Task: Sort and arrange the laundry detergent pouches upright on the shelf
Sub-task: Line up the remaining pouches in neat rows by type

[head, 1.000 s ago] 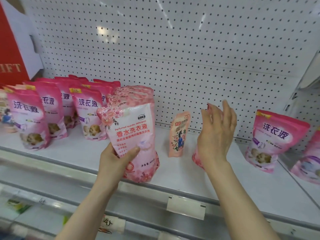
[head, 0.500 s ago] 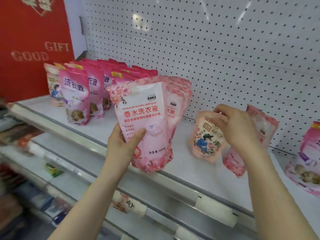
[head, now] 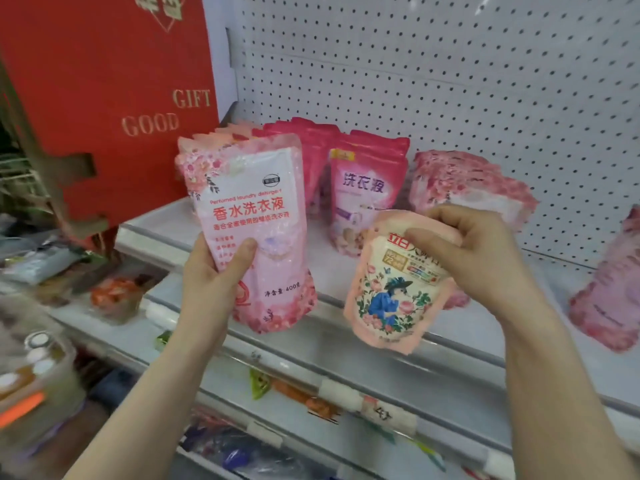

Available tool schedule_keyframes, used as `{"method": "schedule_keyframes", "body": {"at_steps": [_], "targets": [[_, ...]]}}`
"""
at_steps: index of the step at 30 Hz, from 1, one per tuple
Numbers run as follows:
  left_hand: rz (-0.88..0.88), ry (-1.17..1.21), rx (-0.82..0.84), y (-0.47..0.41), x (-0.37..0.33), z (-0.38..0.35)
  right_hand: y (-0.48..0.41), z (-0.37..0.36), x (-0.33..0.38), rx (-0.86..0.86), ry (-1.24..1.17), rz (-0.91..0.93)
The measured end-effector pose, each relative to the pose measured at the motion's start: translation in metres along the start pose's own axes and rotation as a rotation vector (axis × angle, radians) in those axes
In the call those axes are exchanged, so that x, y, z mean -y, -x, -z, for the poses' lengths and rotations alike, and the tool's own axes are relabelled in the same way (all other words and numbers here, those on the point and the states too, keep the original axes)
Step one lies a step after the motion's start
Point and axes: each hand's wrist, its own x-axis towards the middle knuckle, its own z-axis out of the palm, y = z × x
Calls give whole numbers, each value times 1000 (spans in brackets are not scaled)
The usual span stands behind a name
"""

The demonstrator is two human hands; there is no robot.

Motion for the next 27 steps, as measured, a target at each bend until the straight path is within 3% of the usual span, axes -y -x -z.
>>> {"method": "schedule_keyframes", "body": {"at_steps": [12,20,27], "targets": [[-39,-130,-318,-71,8,171,-84,-176,139,196,244,313],[-10,-204,-312,-85,5,195,-175,-271,165,287,487,388],[8,-256,-276,-93,3,193,-195,-294,163,297,557,344]]}}
